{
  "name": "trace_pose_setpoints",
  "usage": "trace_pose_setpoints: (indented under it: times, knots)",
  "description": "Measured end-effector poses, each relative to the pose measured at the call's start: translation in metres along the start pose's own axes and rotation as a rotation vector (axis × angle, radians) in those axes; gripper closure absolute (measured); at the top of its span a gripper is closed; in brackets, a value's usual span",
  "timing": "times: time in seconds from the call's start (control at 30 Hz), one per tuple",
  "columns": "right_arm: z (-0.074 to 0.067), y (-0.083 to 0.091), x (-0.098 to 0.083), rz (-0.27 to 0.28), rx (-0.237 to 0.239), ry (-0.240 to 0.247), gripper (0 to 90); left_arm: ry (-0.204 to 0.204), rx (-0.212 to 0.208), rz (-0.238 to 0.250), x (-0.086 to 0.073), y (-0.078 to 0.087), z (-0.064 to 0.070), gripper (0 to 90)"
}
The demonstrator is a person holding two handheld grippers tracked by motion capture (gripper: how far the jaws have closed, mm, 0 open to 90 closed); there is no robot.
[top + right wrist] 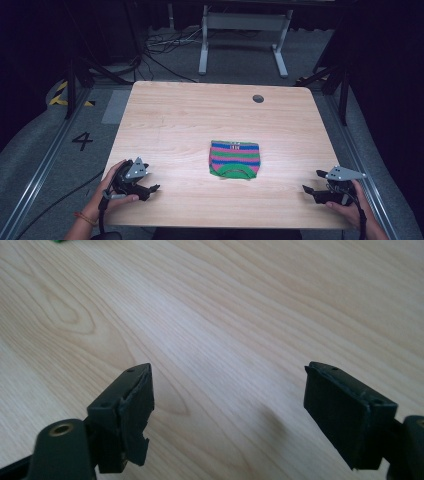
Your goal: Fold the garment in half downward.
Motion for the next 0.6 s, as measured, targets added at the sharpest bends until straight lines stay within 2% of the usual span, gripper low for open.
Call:
trace_pose_setpoints:
  times: [0.07,0.17,0.23,0.33,0.4,0.6]
  knots:
    - [0.001,0.0,-0.002,-0.001,-0.003,-0.005,19.9,0.006,-0.008,-0.004,-0.005,0.0,-0.001,17.4]
    - [0.006,0.002,-0.014,0.008,-0.008,-0.051,19.2,0.053,-0.028,0.011,-0.013,0.003,-0.005,16.4]
    - [0.007,0.003,-0.016,0.016,-0.003,-0.065,19.1,0.061,-0.031,0.016,-0.014,0.003,-0.005,16.0]
    - [0.008,0.004,-0.019,0.037,0.005,-0.092,18.6,0.128,-0.04,0.048,-0.019,0.004,-0.006,15.5]
    - [0.009,0.005,-0.021,0.033,0.014,-0.107,17.7,0.127,-0.031,0.05,-0.021,0.006,-0.006,15.3]
    - [0.009,0.005,-0.021,0.033,0.015,-0.109,17.5,0.147,-0.029,0.052,-0.022,0.006,-0.005,15.1]
Point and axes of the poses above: each handheld gripper's, and its own axes: y roughly backward along the jaws, x roughly out of its top, z roughly to its right, the point moved 10 cm from there along -y, roughly forward along the jaws, and after that the axes turned 5 degrees about x, right-handed, at the moved point
